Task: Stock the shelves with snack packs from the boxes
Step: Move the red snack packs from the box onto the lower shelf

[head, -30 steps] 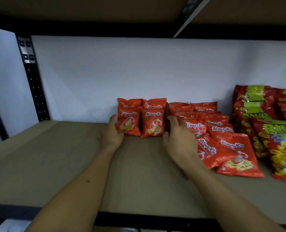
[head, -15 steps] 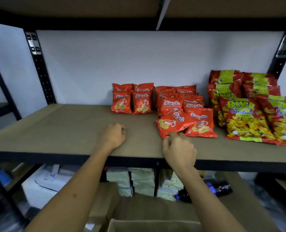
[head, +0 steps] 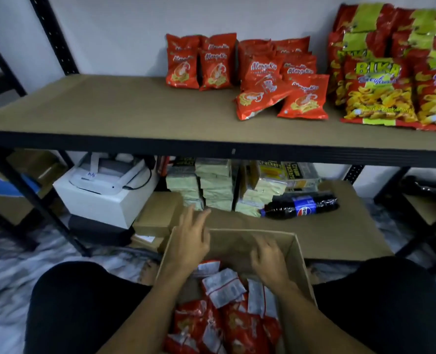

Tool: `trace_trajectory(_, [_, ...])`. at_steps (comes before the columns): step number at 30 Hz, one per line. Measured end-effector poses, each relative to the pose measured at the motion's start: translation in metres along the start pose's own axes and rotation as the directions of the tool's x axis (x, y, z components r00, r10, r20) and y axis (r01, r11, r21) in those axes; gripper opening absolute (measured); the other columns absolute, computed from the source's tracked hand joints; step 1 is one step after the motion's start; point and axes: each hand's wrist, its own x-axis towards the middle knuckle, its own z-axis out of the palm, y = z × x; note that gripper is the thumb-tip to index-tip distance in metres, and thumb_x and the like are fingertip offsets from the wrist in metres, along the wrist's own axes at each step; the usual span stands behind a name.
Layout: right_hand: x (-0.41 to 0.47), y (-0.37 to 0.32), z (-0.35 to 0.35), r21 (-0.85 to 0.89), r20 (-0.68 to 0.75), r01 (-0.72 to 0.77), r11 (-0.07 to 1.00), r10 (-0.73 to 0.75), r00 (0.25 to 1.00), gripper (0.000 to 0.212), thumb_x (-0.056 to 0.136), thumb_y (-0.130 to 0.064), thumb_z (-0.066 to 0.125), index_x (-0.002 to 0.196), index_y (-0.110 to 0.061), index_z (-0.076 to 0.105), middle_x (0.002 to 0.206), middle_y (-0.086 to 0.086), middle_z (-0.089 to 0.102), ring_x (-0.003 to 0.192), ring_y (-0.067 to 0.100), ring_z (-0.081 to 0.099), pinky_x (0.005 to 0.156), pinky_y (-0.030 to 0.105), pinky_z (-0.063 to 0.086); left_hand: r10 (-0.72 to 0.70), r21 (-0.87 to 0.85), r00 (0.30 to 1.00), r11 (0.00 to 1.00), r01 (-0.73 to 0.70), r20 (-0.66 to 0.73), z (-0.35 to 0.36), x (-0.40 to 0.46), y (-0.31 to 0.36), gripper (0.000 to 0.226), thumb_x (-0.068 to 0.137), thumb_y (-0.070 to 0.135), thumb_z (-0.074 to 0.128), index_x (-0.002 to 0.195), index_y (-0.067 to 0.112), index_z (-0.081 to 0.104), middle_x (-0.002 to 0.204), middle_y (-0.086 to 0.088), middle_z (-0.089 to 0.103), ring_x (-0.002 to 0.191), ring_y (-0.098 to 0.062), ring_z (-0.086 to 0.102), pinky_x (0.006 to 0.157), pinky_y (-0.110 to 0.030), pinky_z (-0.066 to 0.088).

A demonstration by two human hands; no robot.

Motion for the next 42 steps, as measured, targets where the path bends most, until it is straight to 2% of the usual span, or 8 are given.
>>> trace_trajectory(7, [-0.097,0.067,0.050,0.093,0.445,-0.591,0.801,0.497,0.744,0.021,0.081,-0.005,0.065,0.068,-0.012,0.051,0.081,0.015,0.058,0.091,0.028,0.059,0.072,0.032,0.045,-0.309,-0.067,0.667,0.878,0.474,0.677,0.106,-0.136,-0.060,0.005,0.079,0.031,0.060,0.079,0.035,0.065,0.093,0.003,0.072,0.087,-0.015,0.068,0.082,-0.037,0.055])
trace_trajectory(10, [-0.108,0.074,0.062,0.042,0.521,-0.658,0.752,0.546,0.656,0.014,0.090,-0.006,0.060,0.081,-0.016,0.056,0.102,0.011,0.059,0.097,0.024,0.053,0.079,0.023,0.041,-0.284,-0.038,0.583,0.878,0.478,0.761,0.108,-0.156,-0.052,0.028,0.079,0.027,0.059,0.104,0.023,0.071,0.110,-0.001,0.070,0.103,-0.019,0.065,0.091,-0.030,0.050])
trace_trajectory(14, [-0.100,0.086,0.080,0.026,0.515,-0.663,0.749,0.558,0.651,0.033,0.092,-0.010,0.057,0.124,-0.004,0.058,0.131,0.013,0.056,0.120,0.027,0.053,0.098,0.026,0.042,-0.325,-0.004,0.554,0.861,0.509,0.766,0.118,-0.149,-0.038,0.046,0.078,0.033,0.052,0.120,0.018,0.063,0.124,-0.001,0.063,0.115,-0.022,0.059,0.094,-0.028,0.045])
trace_trajectory(22, [-0.099,0.121,0.120,0.007,0.408,-0.727,0.686,0.662,0.629,0.042,0.087,-0.013,0.058,0.130,-0.013,0.058,0.125,0.014,0.062,0.111,0.031,0.060,0.093,0.037,0.052,-0.204,0.070,0.596,0.968,0.240,0.777,0.180,-0.163,-0.020,0.060,0.091,0.029,0.058,0.146,0.020,0.037,0.154,-0.008,0.028,0.146,-0.025,0.018,0.118,-0.038,0.018])
trace_trajectory(27, [-0.101,0.133,0.146,0.025,0.518,-0.810,0.586,0.685,0.512,0.068,0.090,-0.032,0.066,0.150,-0.024,0.033,0.144,0.013,0.047,0.126,0.030,0.050,0.101,0.040,0.046,-0.276,0.166,0.409,0.944,0.284,0.870,0.220,-0.186,-0.021,0.101,0.082,0.057,0.063,0.154,0.028,-0.002,0.161,-0.012,-0.006,0.148,-0.032,-0.005,0.118,-0.053,0.012])
trace_trajectory(32, [-0.092,0.149,0.166,-0.098,0.520,-0.832,0.547,0.741,0.426,0.101,0.075,-0.038,0.080,0.152,-0.024,0.017,0.154,0.018,0.024,0.139,0.038,0.029,0.109,0.042,0.033,-0.349,0.200,0.533,0.927,0.317,0.771,0.241,-0.174,-0.031,0.078,0.088,0.027,0.060,0.151,0.016,0.016,0.151,-0.014,0.032,0.139,-0.031,0.031,0.113,-0.041,0.027])
trace_trajectory(39, [-0.096,0.207,0.195,0.227,0.469,-0.911,0.343,0.782,0.411,0.078,0.063,-0.043,0.074,0.135,-0.044,0.045,0.135,-0.003,0.053,0.112,0.024,0.056,0.089,0.041,0.052,-0.633,-0.271,0.547,0.485,0.832,0.547,0.246,-0.162,-0.047,0.020,0.075,0.005,0.065,0.085,0.022,0.065,0.087,0.000,0.070,0.088,-0.027,0.067,0.082,-0.035,0.052])
trace_trajectory(42, [-0.088,0.177,0.173,0.377,0.584,-0.926,-0.004,0.777,0.235,0.042,0.083,-0.035,0.059,0.123,-0.022,0.056,0.121,0.011,0.062,0.086,0.029,0.062,0.073,0.035,0.051,-0.752,-0.353,0.456,0.311,0.882,0.476,0.230,-0.165,-0.054,0.016,0.075,0.003,0.077,0.086,0.007,0.066,0.081,-0.005,0.070,0.075,-0.017,0.064,0.072,-0.029,0.052])
